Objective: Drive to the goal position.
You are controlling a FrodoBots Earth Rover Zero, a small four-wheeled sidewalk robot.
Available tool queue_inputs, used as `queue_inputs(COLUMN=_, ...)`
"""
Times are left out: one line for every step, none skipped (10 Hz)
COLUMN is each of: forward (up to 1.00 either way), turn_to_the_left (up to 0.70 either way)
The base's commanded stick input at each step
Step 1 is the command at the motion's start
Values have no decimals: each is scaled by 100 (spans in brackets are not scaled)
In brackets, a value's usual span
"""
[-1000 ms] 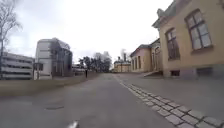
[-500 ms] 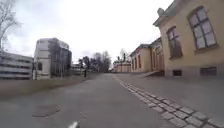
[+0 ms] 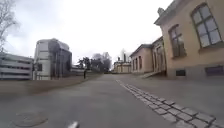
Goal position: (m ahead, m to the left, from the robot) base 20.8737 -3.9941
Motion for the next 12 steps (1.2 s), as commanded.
queue_inputs(forward=70, turn_to_the_left=0)
queue_inputs(forward=70, turn_to_the_left=0)
queue_inputs(forward=70, turn_to_the_left=0)
queue_inputs(forward=70, turn_to_the_left=0)
queue_inputs(forward=70, turn_to_the_left=0)
queue_inputs(forward=70, turn_to_the_left=0)
queue_inputs(forward=70, turn_to_the_left=0)
queue_inputs(forward=70, turn_to_the_left=0)
queue_inputs(forward=70, turn_to_the_left=0)
queue_inputs(forward=70, turn_to_the_left=0)
queue_inputs(forward=70, turn_to_the_left=0)
queue_inputs(forward=70, turn_to_the_left=0)
